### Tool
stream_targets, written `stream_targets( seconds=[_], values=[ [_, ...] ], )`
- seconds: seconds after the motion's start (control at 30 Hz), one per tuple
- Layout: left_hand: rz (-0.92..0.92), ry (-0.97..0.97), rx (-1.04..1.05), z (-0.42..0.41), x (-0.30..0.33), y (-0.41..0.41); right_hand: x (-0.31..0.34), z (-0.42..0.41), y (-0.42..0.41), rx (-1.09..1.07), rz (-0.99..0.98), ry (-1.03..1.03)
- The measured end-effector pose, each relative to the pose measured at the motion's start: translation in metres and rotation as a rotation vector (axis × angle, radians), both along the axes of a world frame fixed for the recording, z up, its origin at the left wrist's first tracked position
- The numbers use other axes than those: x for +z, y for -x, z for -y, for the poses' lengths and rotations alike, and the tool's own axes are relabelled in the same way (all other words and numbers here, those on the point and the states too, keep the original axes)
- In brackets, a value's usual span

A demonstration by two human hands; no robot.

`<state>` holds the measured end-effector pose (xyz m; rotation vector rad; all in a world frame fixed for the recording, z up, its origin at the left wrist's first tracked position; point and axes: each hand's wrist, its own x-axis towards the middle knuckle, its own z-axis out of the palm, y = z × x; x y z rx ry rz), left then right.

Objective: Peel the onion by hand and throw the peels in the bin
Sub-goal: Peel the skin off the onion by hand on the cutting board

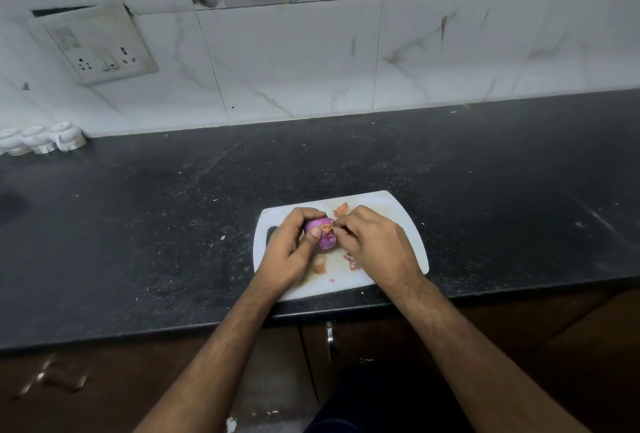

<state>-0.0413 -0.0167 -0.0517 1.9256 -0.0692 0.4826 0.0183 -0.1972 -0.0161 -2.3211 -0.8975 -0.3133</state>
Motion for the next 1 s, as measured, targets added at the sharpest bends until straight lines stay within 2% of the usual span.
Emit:
stream_targets(
  seconds=[0.17, 0.47, 0.57, 0.7, 0.77, 0.87, 1.0],
  values=[
    [0.015, -0.015, -0.009, 0.001, 0.001, 0.0, -0.001, -0.005, -0.001, -0.066, -0.041, -0.045],
    [0.101, -0.063, 0.045, 0.0, 0.001, -0.001, -0.015, -0.023, 0.004, -0.177, -0.323, -0.431],
    [0.103, 0.0, 0.057, 0.002, 0.001, -0.001, -0.015, -0.027, 0.005, -0.198, -0.396, -0.524],
    [-0.001, 0.183, -0.031, 0.005, 0.0, 0.003, -0.004, -0.022, 0.005, -0.061, -0.404, -0.536],
    [-0.055, 0.174, -0.06, 0.005, 0.002, 0.004, 0.0, -0.018, 0.004, 0.032, -0.398, -0.497],
    [-0.114, 0.101, -0.077, 0.001, 0.0, 0.003, 0.0, -0.008, 0.002, 0.039, -0.448, -0.456],
    [-0.129, 0.114, -0.057, 0.001, -0.002, 0.003, -0.006, 0.003, 0.001, 0.093, -0.513, -0.514]
  ],
)
